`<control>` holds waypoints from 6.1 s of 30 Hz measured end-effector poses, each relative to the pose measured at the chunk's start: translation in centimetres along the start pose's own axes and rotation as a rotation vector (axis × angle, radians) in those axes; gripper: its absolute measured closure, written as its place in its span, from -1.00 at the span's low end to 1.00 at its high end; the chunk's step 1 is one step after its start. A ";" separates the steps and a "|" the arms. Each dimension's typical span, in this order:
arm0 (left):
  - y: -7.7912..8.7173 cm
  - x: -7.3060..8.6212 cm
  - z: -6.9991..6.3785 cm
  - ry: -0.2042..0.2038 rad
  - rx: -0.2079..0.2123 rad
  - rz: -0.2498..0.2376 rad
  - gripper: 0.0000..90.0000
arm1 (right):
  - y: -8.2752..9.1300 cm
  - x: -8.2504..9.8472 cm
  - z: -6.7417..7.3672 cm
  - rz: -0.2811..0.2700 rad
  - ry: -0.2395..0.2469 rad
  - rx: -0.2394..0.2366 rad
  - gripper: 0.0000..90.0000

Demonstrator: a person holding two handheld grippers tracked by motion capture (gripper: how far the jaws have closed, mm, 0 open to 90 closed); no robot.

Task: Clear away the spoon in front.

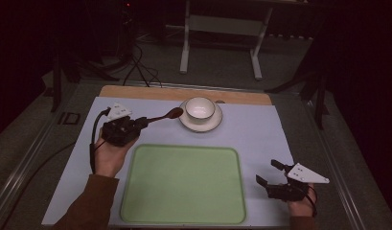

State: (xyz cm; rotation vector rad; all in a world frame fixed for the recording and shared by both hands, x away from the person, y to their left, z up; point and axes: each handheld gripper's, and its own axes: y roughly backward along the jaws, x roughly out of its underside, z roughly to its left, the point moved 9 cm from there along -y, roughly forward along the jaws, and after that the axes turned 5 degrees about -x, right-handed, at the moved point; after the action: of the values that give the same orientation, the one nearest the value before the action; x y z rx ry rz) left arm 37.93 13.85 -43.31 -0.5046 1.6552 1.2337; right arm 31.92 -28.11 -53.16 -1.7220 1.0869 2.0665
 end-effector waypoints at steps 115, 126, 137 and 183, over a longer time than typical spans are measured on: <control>-2.6 6.9 -0.3 0.161 0.066 0.119 0.82 | -0.4 0.2 0.2 0.025 0.011 -0.004 -0.69; -3.5 9.8 -0.2 0.139 0.064 0.162 0.76 | -0.5 0.2 0.3 0.028 0.014 -0.007 -0.69; -5.0 10.8 -0.3 0.099 0.059 0.175 0.74 | -0.5 0.2 0.3 0.031 0.018 -0.010 -0.69; -7.9 14.3 1.4 0.043 -0.021 0.229 0.38 | -0.7 0.2 0.5 0.044 0.031 -0.016 -0.69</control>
State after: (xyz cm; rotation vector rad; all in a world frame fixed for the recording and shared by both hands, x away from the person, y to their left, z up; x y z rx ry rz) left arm 38.37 15.03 -59.68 -0.3632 1.7756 1.4156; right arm 31.91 -27.30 -53.66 -1.7585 1.1299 2.0864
